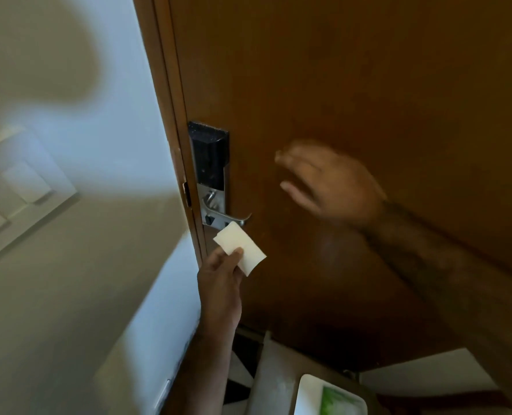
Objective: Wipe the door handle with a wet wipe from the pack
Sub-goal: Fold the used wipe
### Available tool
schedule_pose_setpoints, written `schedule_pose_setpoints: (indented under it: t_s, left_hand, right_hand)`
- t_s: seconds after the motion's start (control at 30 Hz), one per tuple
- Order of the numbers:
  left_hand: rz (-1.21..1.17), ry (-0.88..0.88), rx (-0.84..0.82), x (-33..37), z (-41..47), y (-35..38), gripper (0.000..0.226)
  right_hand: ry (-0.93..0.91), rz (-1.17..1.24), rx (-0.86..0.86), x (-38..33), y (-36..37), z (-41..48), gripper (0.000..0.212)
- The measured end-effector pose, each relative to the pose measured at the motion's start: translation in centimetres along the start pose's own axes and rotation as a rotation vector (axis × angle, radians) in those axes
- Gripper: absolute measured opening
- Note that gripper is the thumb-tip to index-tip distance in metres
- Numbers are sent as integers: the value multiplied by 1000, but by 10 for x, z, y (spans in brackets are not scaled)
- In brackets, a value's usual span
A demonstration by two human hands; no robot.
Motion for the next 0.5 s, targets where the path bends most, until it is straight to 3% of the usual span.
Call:
schedule_pose_setpoints:
  t_s: [0.1, 0.17, 0.3, 0.43, 0.5]
  left_hand:
    - [93, -2, -80, 8, -10, -2, 37]
    - [108, -3, -149, 12, -14, -3, 38]
    - [223, 50, -240, 21, -21, -5, 43]
    - [253, 65, -336, 33, -26, -6, 25]
    - [321, 103, -414, 37, -27, -8, 27]
  right_hand:
    - [555, 606, -294, -39, 49, -27, 56]
    - [807, 953, -321, -53, 74, -40, 52]
    - [1005, 1260, -242, -60, 82, -58, 21]
    - [1118, 1444, -161, -63, 73, -68, 16]
    - [1188, 1535, -129, -64, 72, -73, 18]
Point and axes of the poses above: each hand's wrist, its own z-axis towards the middle knuckle, its own y-axis out of the palm, x = y × z, the point moved 3 cm from there along z, towards the middle knuckle, and after that the axes turned 6 degrees about z, right-handed, at the moved point
